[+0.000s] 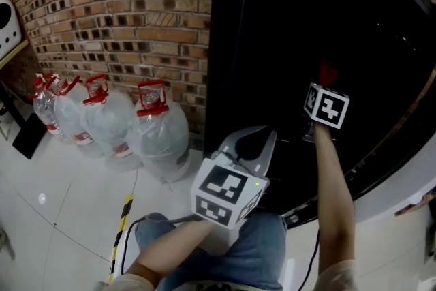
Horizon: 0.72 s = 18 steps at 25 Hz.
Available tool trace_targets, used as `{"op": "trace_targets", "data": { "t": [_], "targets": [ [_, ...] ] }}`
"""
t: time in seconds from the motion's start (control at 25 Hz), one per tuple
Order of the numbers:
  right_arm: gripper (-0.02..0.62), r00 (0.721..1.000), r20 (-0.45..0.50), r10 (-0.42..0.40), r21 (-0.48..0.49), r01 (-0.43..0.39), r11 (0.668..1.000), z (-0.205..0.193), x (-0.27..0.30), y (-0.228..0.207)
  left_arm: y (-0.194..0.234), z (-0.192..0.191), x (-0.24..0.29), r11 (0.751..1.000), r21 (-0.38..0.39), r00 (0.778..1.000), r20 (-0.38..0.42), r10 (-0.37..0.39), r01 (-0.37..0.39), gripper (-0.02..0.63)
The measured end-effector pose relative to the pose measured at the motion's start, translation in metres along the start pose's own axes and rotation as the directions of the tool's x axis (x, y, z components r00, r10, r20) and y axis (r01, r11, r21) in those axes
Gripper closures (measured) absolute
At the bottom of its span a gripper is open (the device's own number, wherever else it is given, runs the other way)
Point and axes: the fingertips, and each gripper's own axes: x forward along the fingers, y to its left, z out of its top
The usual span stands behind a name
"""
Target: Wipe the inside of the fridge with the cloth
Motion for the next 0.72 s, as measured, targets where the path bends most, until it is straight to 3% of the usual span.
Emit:
{"op": "trace_targets", "data": {
  "t": [0.2, 0.44, 0.72],
  "targets": [
    [0.529, 0.998, 0.063, 0.021, 0.052, -0.024, 0.998, 0.004, -0.062, -0.008, -0.001, -0.008, 0.003, 1.000, -0.003, 1.000, -0.012, -0.011, 0.011, 0.627],
    [0.529, 0.980, 0.171, 0.103, 0.116, -0.124, 0.986, 0.001, -0.131, 0.001, 0.007, -0.016, -0.002, 1.000, 0.000, 1.000, -0.001, 0.003, -0.003, 0.627],
    [0.529, 0.966, 0.222, 0.133, 0.122, -0.163, 0.979, -0.003, -0.191, -0.004, 0.012, -0.029, 0.000, 1.000, -0.015, 1.000, -0.018, 0.002, -0.002, 0.627]
  ]
}}
